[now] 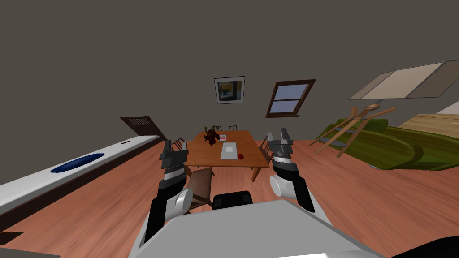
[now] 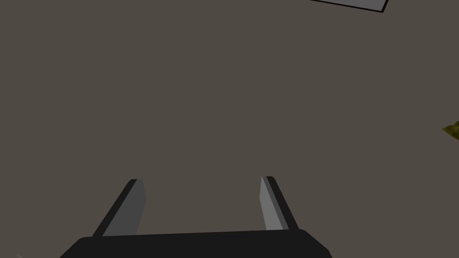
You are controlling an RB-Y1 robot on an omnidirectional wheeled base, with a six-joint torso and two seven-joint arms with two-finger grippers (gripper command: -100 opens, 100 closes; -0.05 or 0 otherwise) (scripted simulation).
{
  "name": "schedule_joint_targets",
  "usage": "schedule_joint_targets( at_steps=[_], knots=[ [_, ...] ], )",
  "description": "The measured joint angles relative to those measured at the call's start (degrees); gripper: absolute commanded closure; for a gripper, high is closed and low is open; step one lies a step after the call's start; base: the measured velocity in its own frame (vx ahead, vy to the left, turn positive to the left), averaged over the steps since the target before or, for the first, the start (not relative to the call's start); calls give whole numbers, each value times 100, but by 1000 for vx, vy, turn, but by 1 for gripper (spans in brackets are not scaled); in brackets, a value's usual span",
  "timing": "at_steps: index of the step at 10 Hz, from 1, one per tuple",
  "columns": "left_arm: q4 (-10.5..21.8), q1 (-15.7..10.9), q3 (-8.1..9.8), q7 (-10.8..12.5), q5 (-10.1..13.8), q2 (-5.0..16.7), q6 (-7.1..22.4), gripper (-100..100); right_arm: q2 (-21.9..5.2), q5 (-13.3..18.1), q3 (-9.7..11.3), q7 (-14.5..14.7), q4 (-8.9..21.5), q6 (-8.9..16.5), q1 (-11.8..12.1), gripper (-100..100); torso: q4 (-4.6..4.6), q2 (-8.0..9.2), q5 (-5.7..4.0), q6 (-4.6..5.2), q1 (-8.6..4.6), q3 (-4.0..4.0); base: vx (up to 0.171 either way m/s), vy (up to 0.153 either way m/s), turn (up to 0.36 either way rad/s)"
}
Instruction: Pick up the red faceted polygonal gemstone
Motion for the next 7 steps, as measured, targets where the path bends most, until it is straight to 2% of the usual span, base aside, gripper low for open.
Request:
schedule_joint_targets(
  at_steps=[4,7],
  knots=[
    [0,-1,0,0,0,0,0,0,-440,-182,17,-3,268,131,-84,-100,4,17,-3,0,-13,10,-39,-25,3],
    [0,-1,0,0,0,0,0,0,-728,-450,65,-28,700,268,-154,-100,6,28,-5,0,-18,16,-76,-43,0]
  ],
)
